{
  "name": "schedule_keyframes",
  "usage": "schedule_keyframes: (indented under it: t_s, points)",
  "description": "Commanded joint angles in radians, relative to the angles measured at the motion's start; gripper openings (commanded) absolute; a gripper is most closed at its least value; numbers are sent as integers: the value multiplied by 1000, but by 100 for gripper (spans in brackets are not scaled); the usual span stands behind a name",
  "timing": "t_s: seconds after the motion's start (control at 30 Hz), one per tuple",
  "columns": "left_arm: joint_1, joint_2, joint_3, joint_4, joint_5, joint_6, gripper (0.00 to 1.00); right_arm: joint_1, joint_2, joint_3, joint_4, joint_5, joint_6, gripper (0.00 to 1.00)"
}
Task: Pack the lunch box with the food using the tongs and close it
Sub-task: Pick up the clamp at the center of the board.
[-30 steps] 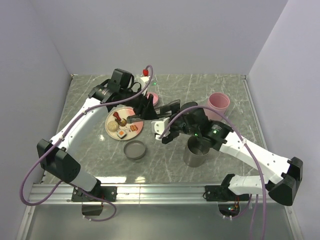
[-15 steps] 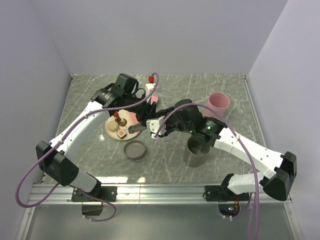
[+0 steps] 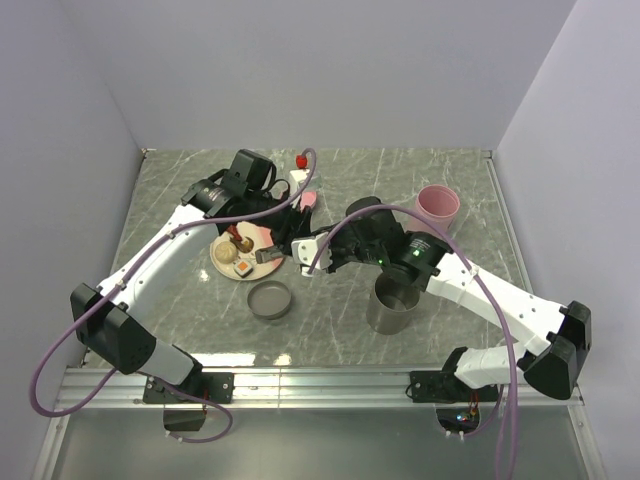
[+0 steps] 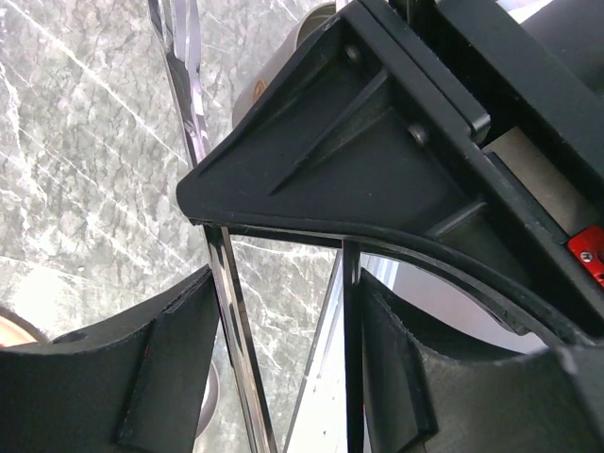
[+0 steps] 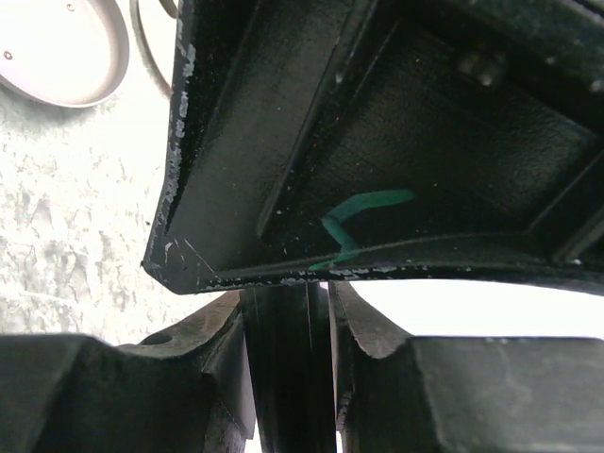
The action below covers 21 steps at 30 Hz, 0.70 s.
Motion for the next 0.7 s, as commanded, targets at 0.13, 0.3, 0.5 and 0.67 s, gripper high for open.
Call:
schedule_keyframes:
  t_s: [0.13,0.3,0.5,0.67]
  points:
    - [-11,-35,-1,1,23,5,61,-5,-31,-6,101,78,-25,31]
    - [-11,-38,-18,27,54,-31,61,3,-51,-64,190,118,-64,30]
    - [-9,-27,-27,47,78,-65,62,13,-66,-112,269,146,-79,29]
    - [-11,-21,-25,45,81,-70,59,16,-66,-113,275,146,-79,29]
